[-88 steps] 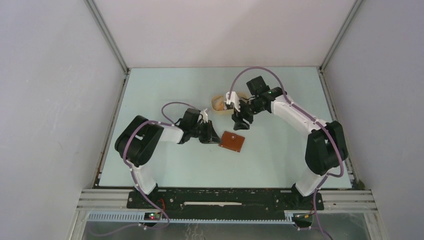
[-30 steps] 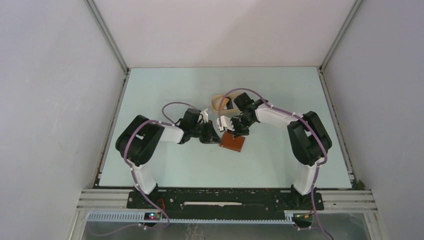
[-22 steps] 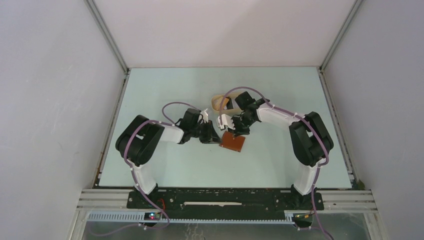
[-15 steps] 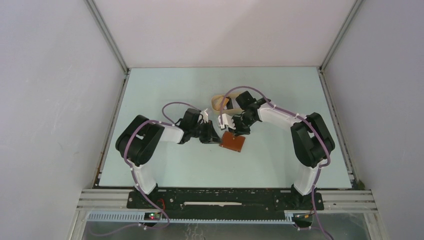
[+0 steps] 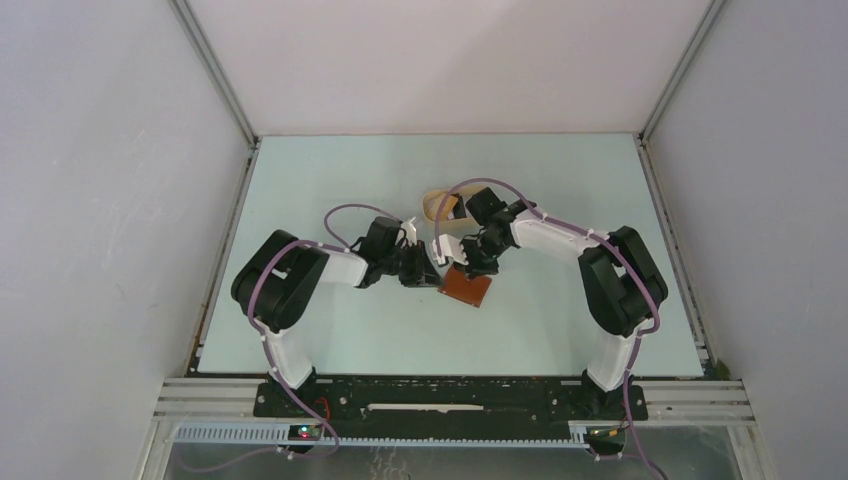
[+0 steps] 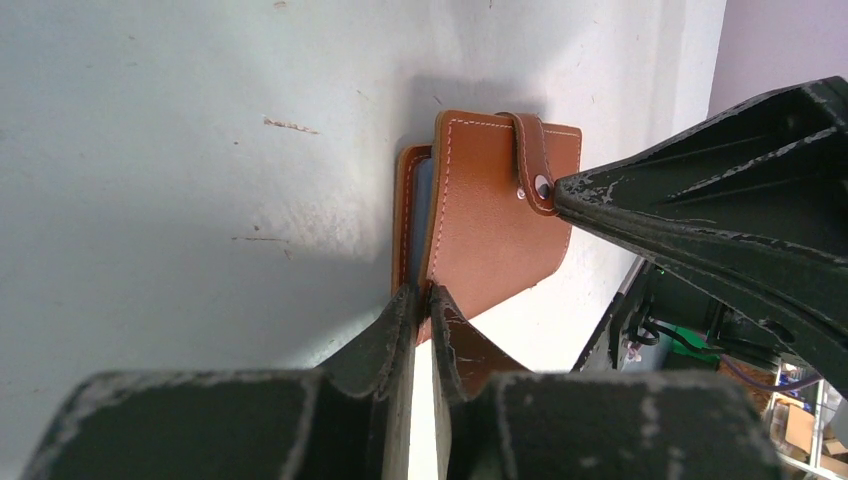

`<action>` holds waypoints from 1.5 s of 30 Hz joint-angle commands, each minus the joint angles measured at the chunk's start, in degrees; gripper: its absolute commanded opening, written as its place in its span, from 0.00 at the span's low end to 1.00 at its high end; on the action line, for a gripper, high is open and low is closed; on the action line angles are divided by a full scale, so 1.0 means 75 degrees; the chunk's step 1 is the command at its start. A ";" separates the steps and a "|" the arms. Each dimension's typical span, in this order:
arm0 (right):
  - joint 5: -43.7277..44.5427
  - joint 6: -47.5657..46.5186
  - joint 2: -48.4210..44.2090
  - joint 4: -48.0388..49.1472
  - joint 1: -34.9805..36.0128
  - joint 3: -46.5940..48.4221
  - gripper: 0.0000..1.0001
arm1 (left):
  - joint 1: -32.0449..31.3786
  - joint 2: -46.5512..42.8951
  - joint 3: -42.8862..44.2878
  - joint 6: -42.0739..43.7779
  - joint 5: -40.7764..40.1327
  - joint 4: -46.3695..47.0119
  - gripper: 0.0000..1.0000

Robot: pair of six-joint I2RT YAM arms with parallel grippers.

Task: Put the credit cards into the card holder
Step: Close the card holder at the center of the board.

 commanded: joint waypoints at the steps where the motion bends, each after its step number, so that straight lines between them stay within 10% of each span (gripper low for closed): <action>1: -0.0083 0.0004 -0.0074 -0.0216 0.0070 -0.0117 0.00 | -0.0072 0.0139 0.0011 -0.0007 -0.0135 -0.0050 0.15; 45: 0.0352 0.0515 0.0248 -0.0055 0.0257 -0.0255 0.00 | -0.0153 -0.1122 0.0187 -0.0584 -0.0308 0.0400 0.19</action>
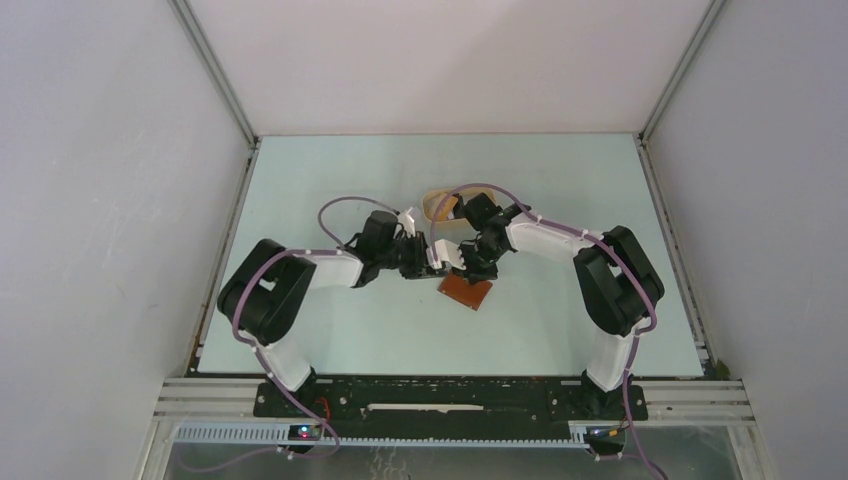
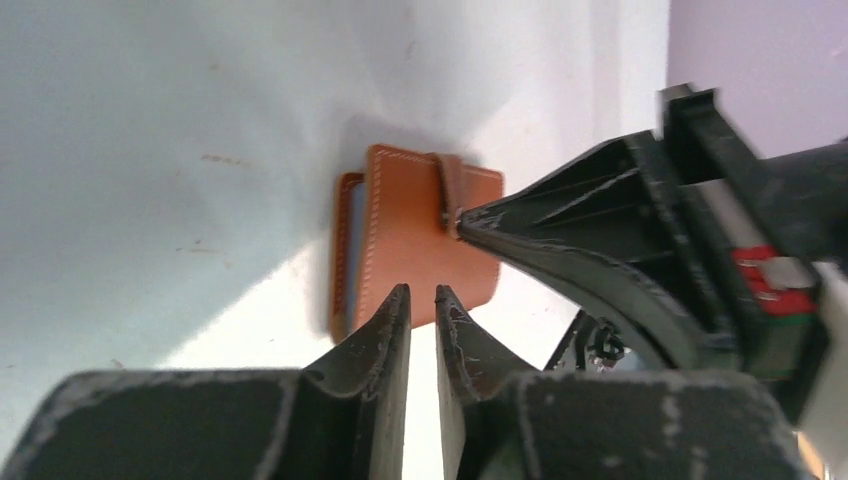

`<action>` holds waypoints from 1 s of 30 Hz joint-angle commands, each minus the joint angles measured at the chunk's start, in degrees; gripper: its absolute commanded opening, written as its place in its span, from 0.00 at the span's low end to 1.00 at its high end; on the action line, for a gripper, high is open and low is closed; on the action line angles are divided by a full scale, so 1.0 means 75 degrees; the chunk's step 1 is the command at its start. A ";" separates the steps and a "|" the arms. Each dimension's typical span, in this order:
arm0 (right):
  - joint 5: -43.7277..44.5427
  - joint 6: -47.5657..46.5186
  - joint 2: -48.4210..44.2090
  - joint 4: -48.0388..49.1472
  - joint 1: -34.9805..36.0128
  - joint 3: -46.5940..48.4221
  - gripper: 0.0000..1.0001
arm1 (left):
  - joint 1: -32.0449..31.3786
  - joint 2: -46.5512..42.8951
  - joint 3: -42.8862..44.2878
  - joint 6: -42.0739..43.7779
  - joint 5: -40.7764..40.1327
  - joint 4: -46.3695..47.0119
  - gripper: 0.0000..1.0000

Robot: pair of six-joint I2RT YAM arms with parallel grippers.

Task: Put the credit cards into the card holder
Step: Close the card holder at the center of the board.

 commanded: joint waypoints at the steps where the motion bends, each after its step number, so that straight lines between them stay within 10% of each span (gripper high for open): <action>1: 0.0036 0.0130 0.0124 0.0001 0.0056 -0.0124 0.00 | -0.0134 -0.0446 0.0228 -0.0371 -0.0001 0.0547 0.18; 30: 0.0088 0.0278 0.0140 0.0157 0.0109 -0.0124 0.00 | -0.0834 0.1719 0.1507 -0.0970 0.0962 0.1275 0.06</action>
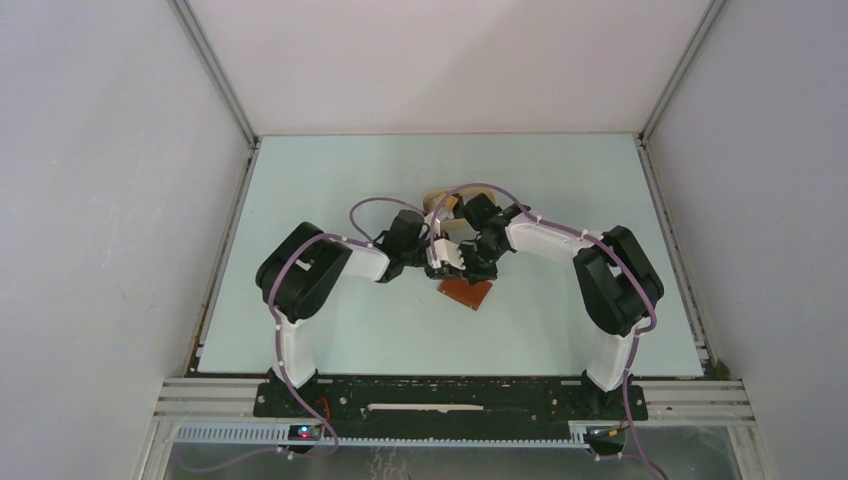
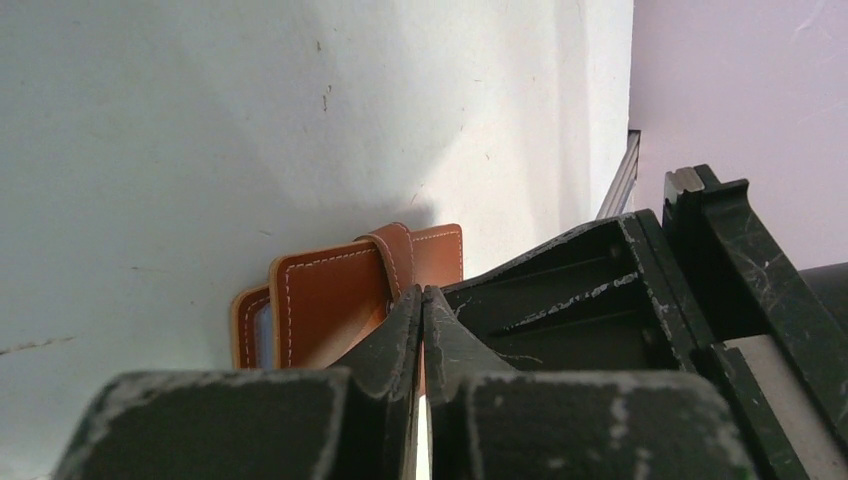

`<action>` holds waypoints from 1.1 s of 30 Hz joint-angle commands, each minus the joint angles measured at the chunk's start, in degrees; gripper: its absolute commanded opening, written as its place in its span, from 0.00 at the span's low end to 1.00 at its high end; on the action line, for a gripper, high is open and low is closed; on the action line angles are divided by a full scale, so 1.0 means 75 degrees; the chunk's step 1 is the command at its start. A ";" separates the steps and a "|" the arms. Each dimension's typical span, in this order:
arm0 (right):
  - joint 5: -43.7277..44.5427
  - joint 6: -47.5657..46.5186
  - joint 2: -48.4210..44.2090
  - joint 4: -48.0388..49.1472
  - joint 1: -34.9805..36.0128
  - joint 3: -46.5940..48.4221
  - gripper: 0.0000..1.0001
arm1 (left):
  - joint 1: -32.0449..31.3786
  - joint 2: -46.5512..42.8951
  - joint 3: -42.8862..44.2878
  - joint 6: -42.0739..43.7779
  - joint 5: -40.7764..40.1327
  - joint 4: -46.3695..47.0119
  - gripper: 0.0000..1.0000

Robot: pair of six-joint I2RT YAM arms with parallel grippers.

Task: Put the credit cards into the card holder
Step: Close the card holder at the center of the board.

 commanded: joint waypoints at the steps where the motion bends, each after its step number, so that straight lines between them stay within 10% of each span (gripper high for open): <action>1: 0.0061 0.0113 0.0139 0.0131 0.0097 -0.0121 0.00 | -0.0146 0.0167 0.0385 -0.0188 0.0508 0.0352 0.06; 18: 0.0153 0.0227 0.0090 0.0241 0.0108 -0.0121 0.00 | -0.0191 0.0571 0.0236 0.0121 0.0671 -0.0233 0.06; 33: -0.0343 0.0615 -0.0633 0.0308 -0.0052 -0.0110 0.33 | -0.0134 0.0703 0.0131 0.0740 0.0327 -0.1085 0.05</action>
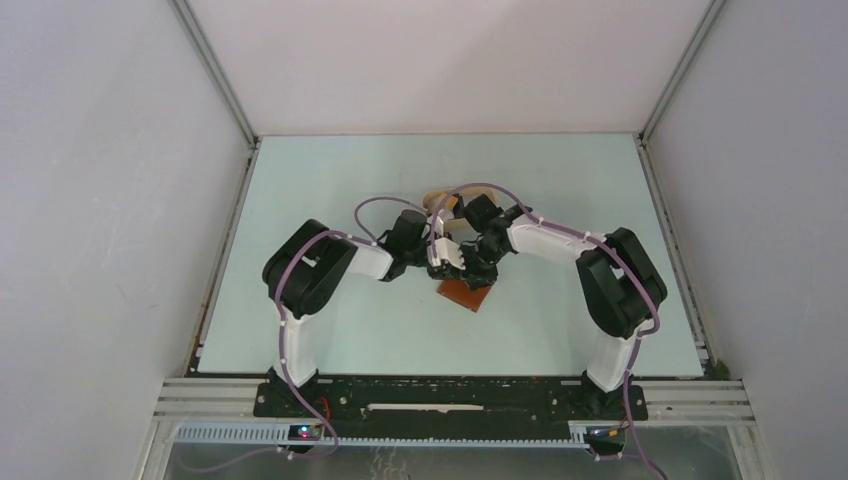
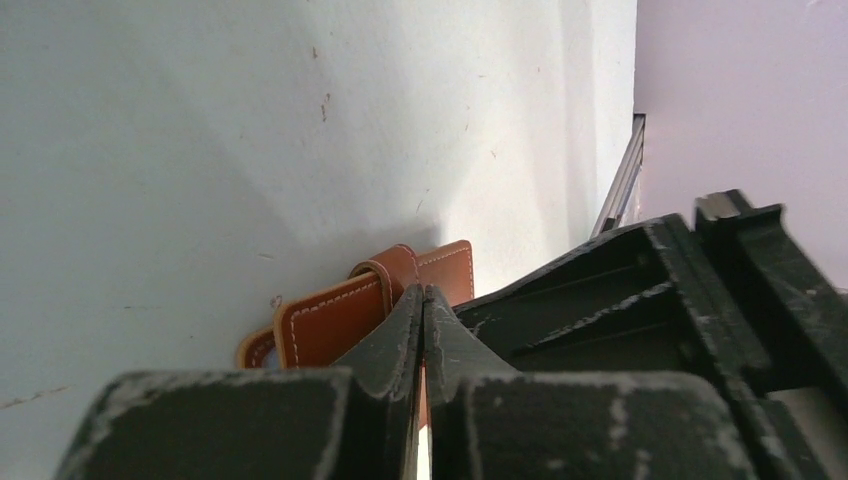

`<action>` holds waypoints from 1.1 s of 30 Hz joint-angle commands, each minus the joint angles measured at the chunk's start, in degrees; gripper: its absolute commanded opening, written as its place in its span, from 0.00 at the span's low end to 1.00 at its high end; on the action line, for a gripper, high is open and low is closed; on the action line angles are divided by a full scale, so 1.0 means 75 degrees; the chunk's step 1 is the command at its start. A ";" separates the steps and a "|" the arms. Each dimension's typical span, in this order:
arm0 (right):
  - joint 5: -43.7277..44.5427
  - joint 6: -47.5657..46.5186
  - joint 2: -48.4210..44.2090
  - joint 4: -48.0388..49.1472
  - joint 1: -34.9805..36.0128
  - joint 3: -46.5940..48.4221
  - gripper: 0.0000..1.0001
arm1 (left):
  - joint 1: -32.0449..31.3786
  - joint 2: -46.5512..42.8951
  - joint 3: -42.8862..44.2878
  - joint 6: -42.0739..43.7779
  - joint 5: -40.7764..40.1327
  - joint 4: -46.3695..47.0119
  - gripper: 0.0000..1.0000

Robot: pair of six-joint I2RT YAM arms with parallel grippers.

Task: Put the credit cards into the card holder
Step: Close the card holder at the center of the board.

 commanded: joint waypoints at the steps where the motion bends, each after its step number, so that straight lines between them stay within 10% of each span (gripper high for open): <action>1: -0.0331 0.0125 -0.0597 0.0297 -0.0061 -0.0008 0.34 | -0.0110 0.0304 -0.0116 0.0537 0.0027 -0.1233 0.05; 8: -0.1038 0.0370 -0.0978 -0.0118 -0.0274 0.0164 0.34 | -0.0102 0.0319 -0.0125 0.0549 0.0006 -0.1231 0.05; 19: -0.0826 0.1546 -0.0572 -0.0304 -0.0455 0.0628 0.02 | -0.0090 0.0270 -0.0117 0.0561 0.0005 -0.1215 0.05; 33: -0.0678 0.2446 -0.0271 -0.0391 -0.0499 0.0992 0.00 | -0.0089 0.0268 -0.0213 0.0570 0.0051 -0.1096 0.04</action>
